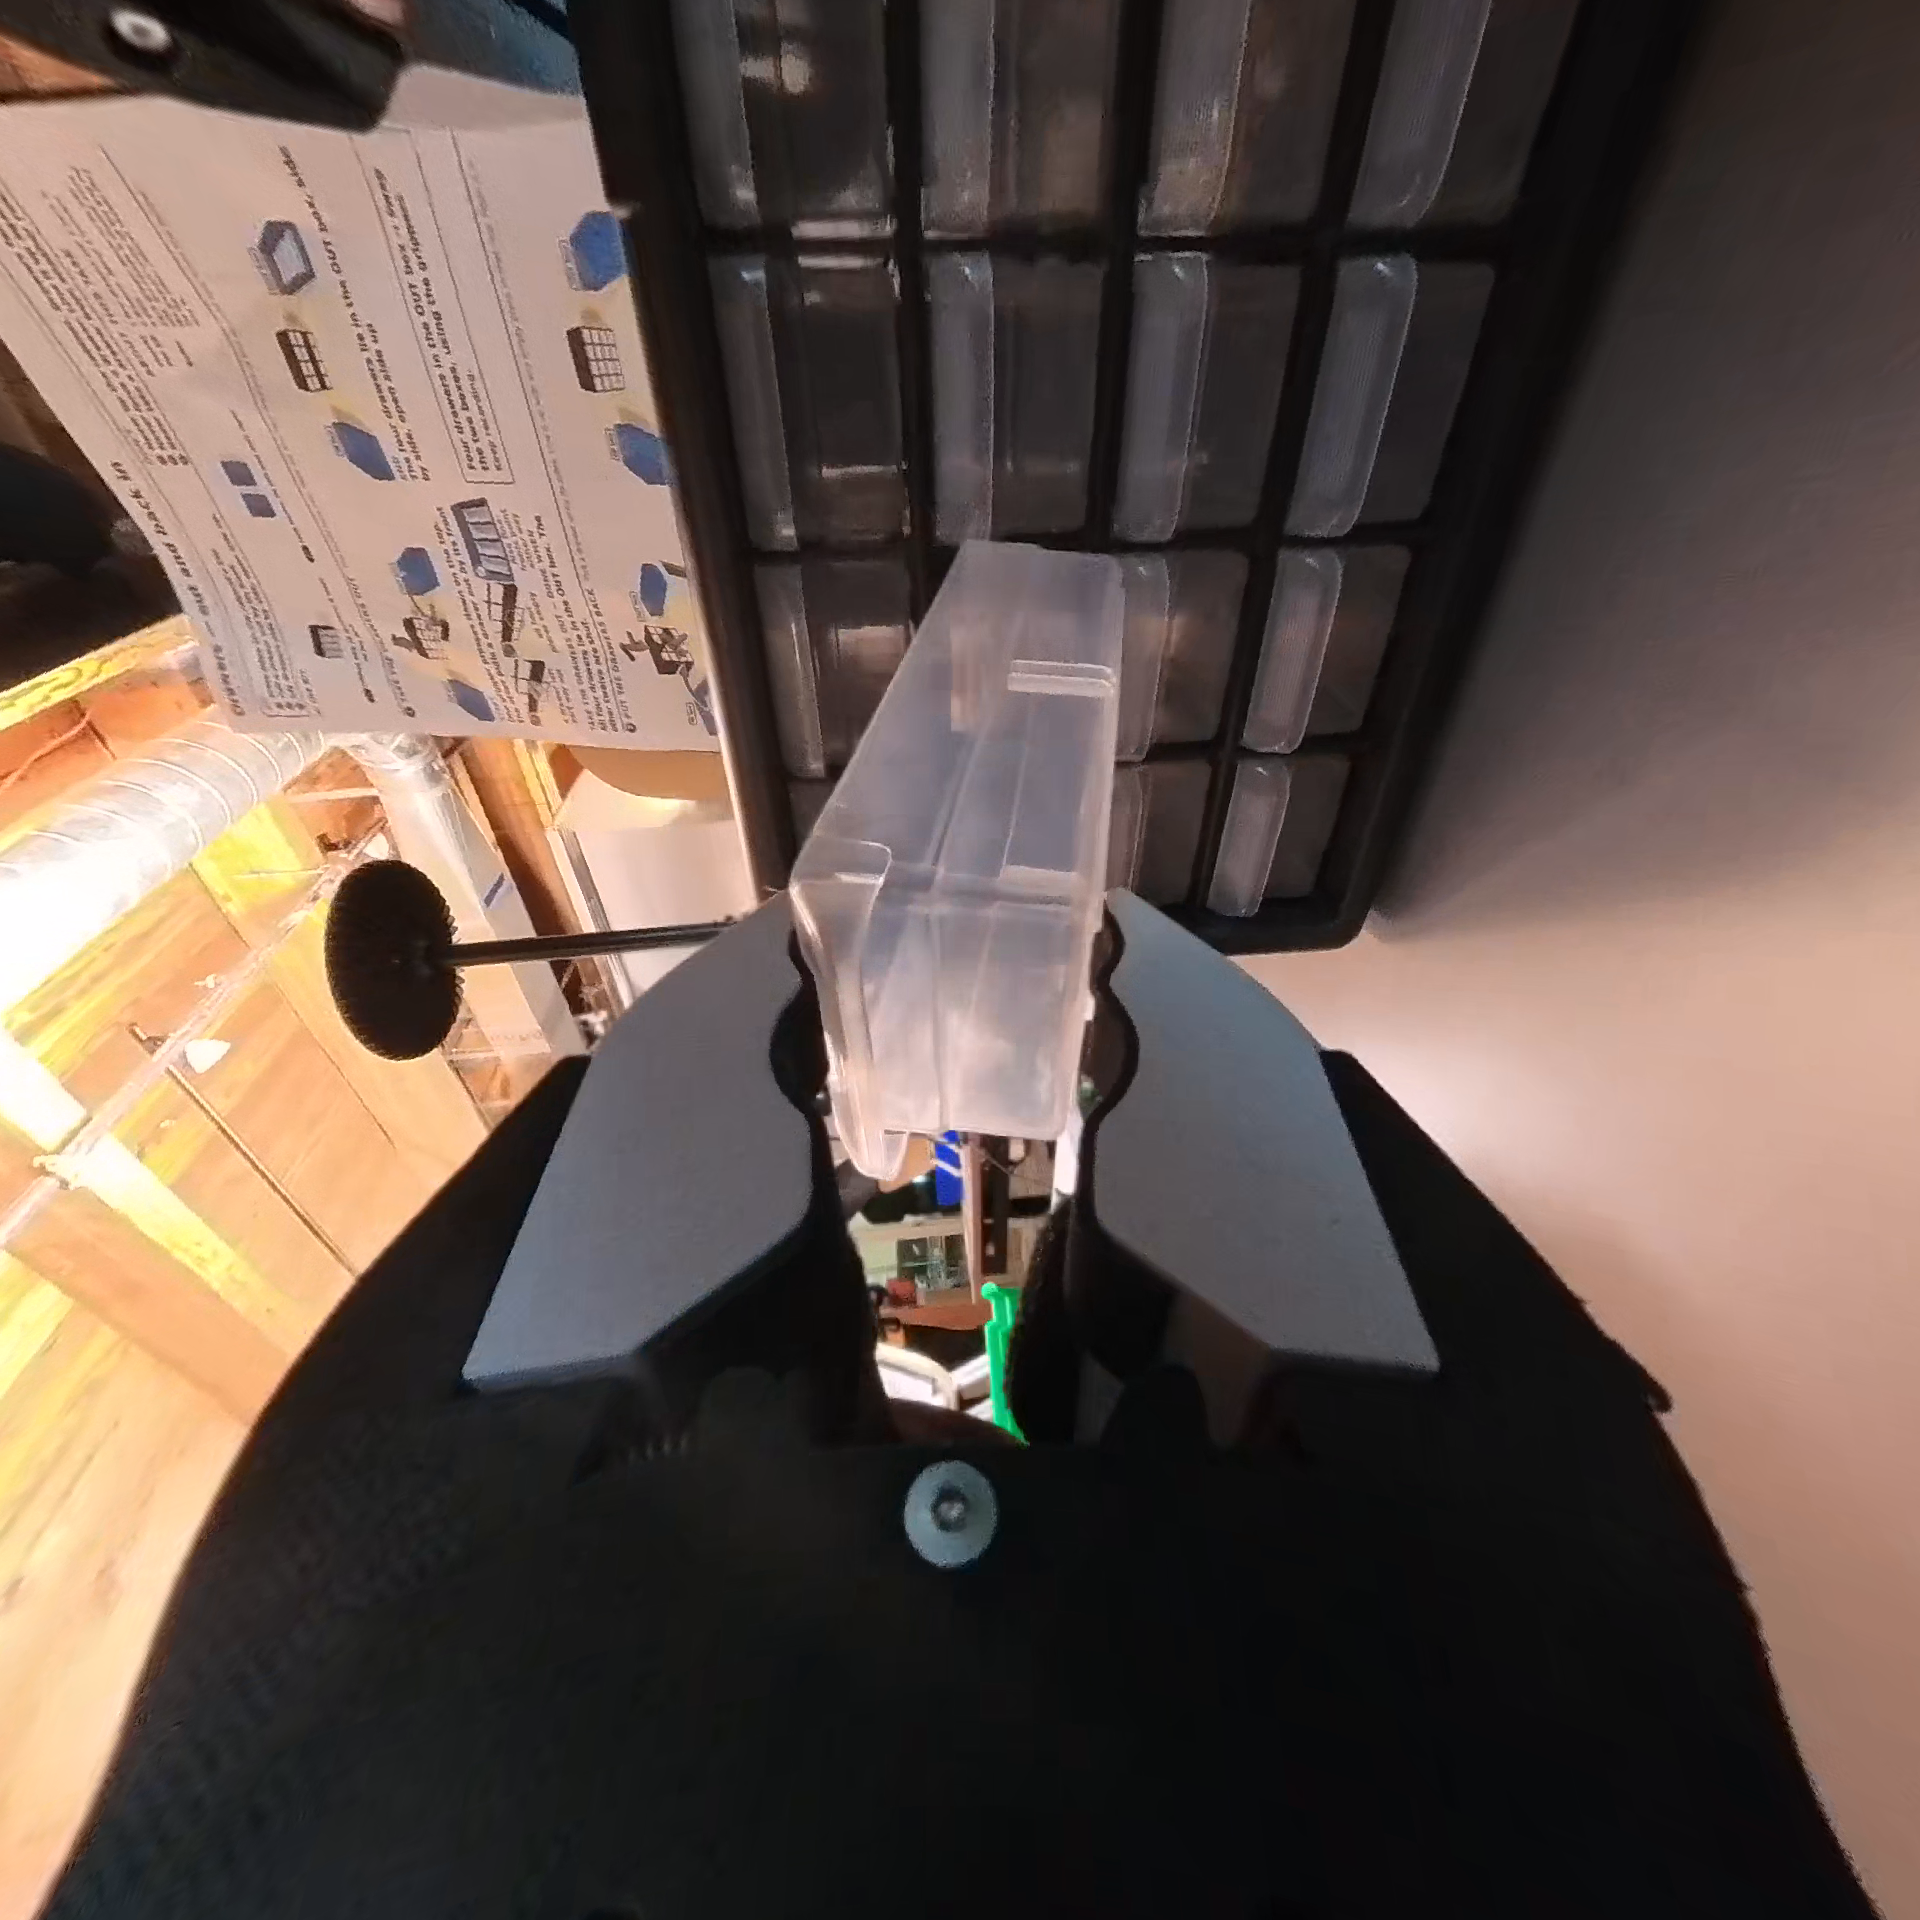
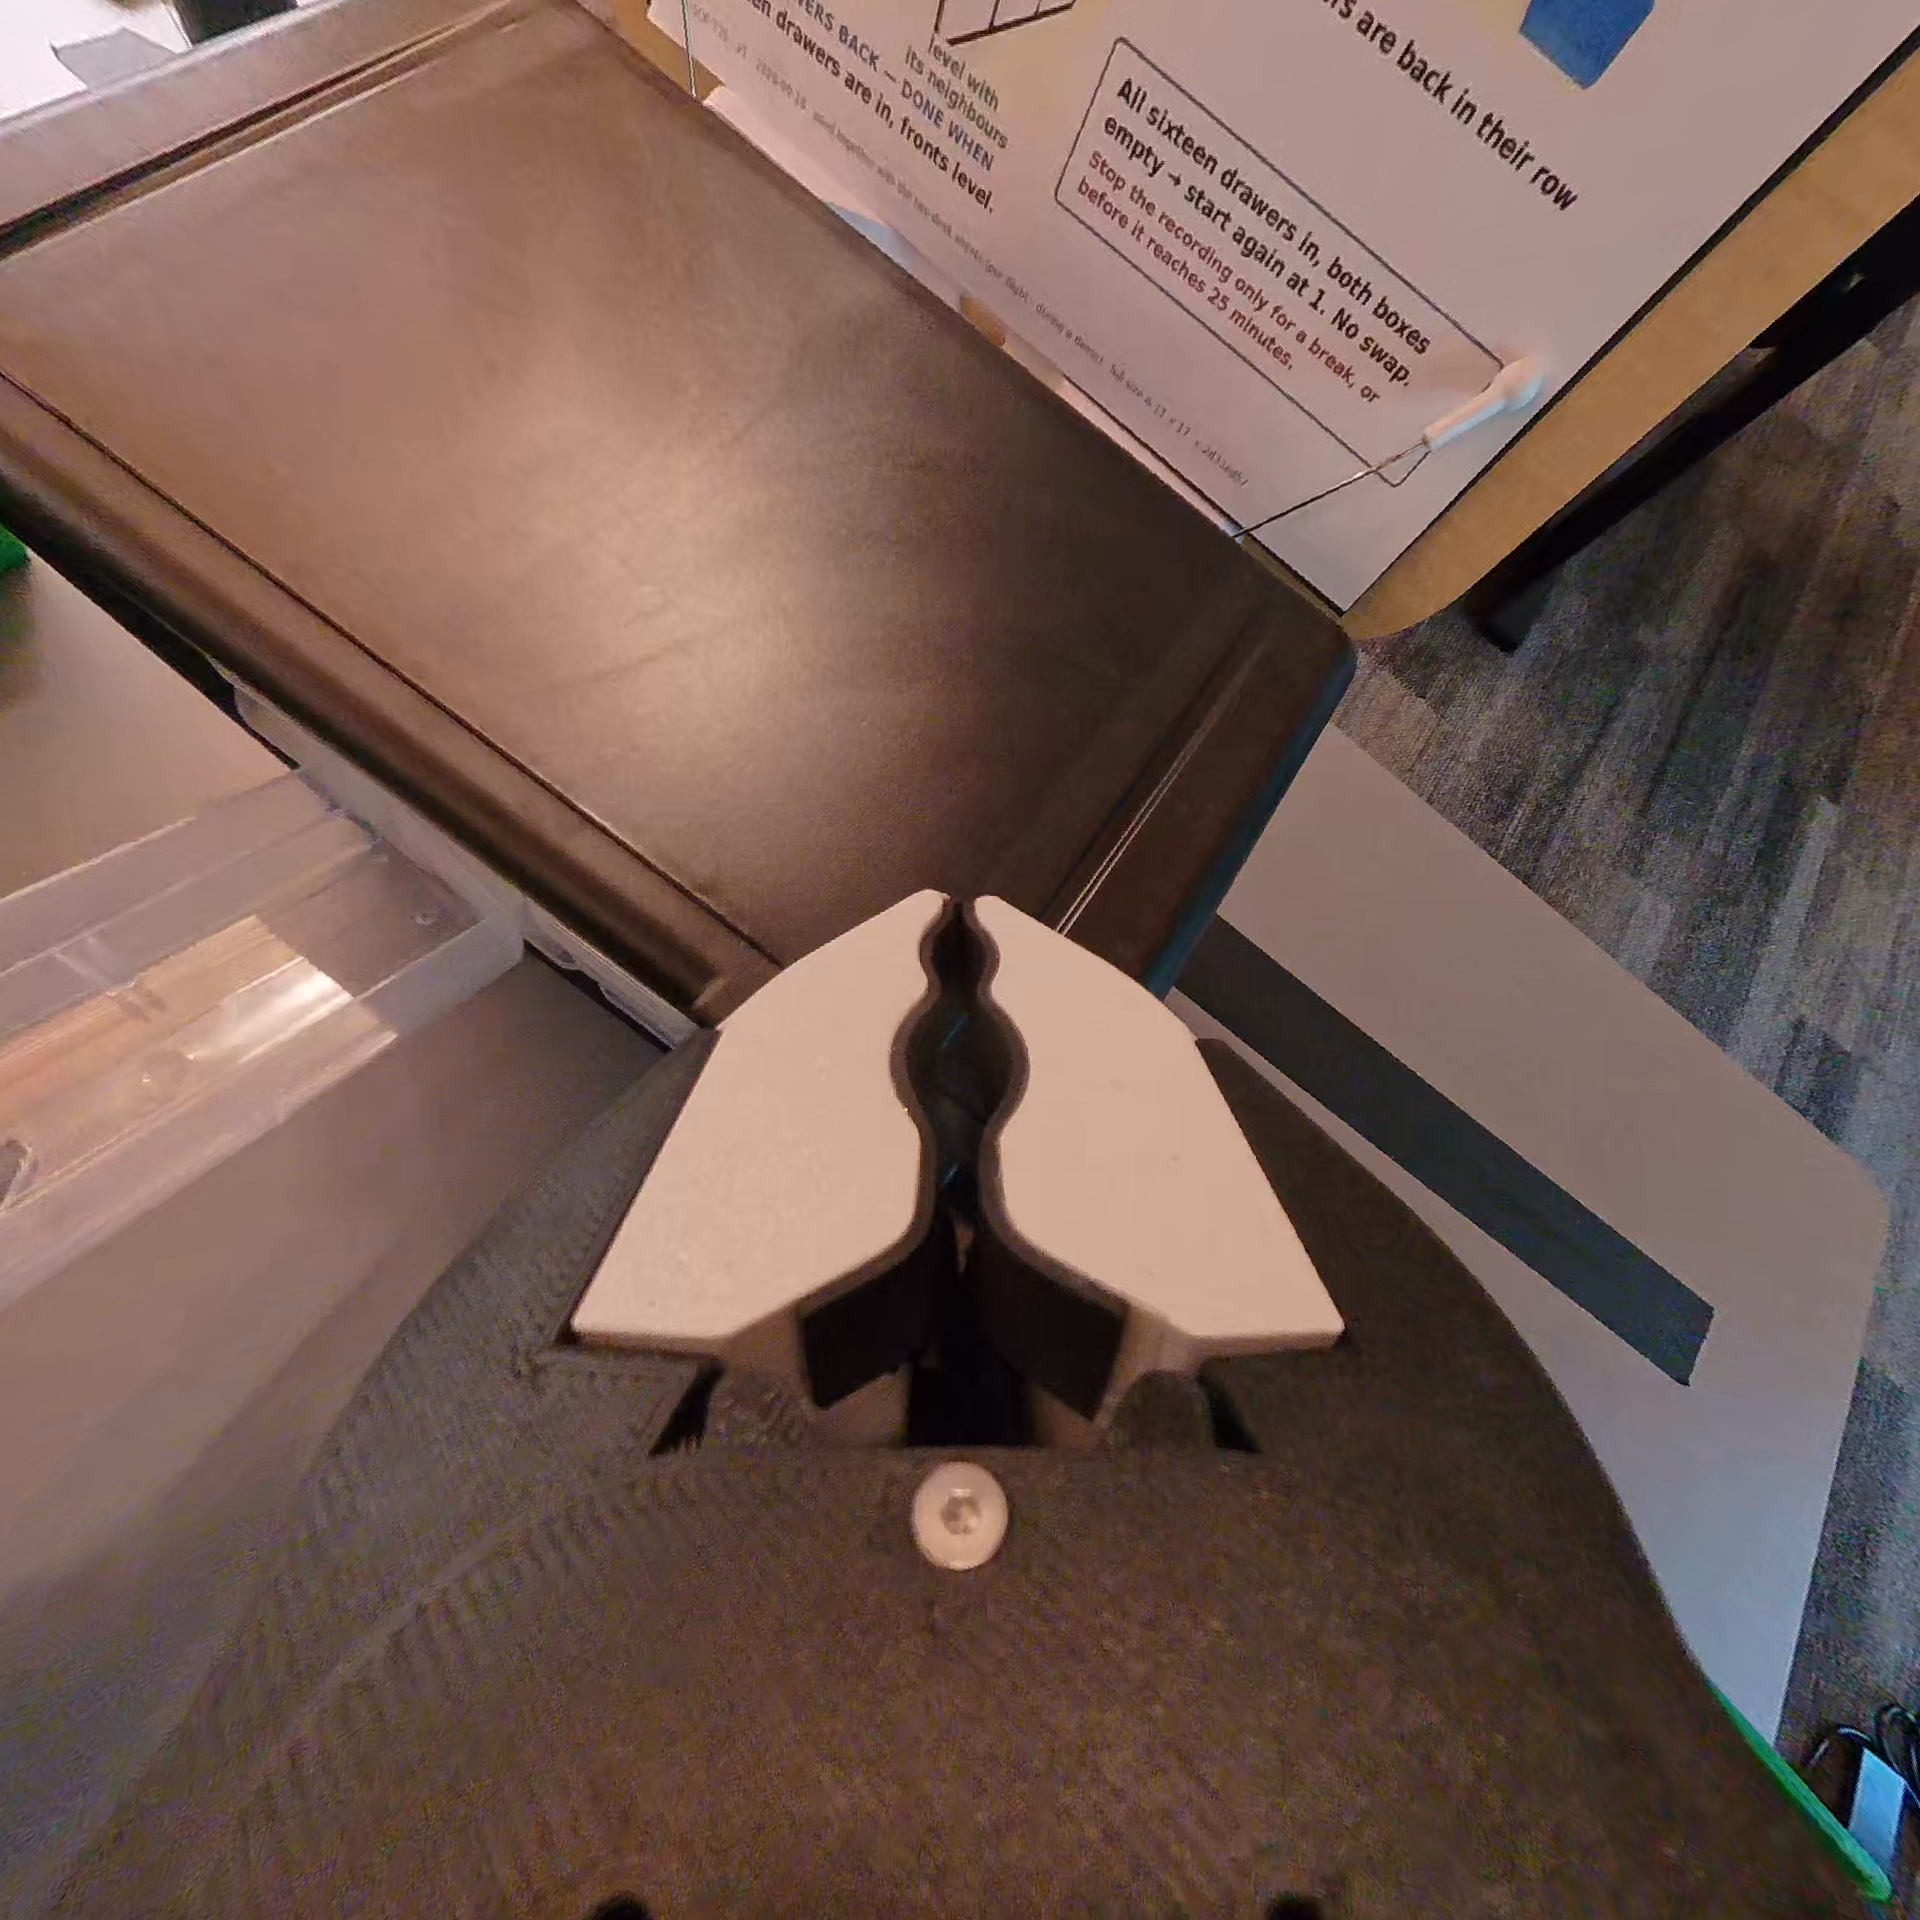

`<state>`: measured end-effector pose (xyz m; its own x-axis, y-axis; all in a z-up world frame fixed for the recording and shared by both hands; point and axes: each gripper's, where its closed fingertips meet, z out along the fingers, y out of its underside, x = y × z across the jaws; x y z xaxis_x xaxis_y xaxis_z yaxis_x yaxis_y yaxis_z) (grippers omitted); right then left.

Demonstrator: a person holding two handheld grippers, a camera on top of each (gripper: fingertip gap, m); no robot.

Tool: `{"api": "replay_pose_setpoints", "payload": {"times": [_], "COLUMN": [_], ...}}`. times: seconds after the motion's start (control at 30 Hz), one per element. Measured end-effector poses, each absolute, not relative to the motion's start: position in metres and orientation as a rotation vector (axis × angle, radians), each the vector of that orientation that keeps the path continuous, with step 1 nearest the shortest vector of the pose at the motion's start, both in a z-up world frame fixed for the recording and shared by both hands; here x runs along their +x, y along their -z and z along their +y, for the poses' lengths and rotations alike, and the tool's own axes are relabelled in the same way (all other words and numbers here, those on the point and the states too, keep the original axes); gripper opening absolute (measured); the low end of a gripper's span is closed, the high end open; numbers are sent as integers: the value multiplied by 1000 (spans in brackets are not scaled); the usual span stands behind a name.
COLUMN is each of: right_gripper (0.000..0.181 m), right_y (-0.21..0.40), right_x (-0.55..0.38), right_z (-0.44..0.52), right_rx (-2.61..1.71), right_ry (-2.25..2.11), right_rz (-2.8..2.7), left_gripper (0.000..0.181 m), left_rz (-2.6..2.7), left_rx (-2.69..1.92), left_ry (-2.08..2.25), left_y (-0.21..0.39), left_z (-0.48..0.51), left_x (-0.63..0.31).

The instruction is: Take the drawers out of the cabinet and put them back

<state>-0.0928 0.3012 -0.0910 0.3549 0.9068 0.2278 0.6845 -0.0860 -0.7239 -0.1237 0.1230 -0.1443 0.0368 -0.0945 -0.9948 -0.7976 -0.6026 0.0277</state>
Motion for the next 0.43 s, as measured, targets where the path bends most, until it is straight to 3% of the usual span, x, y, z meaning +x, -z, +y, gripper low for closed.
{"api": "replay_pose_setpoints", "payload": {"times": [0.03, 0.43], "right_gripper": [1, 1], "right_y": [91, 91], "right_x": [-93, -93], "right_z": [301, 301], "right_rx": [-1836, -1826], "right_ry": [-359, -354], "right_rz": [-1398, -1394], "left_gripper": [48, 48], "left_rz": [901, 871], "left_rx": [-1779, -1743], "left_ry": [-1625, -1717], "left_y": [145, 145], "left_z": [123, 148], "left_x": [-126, -135]}}
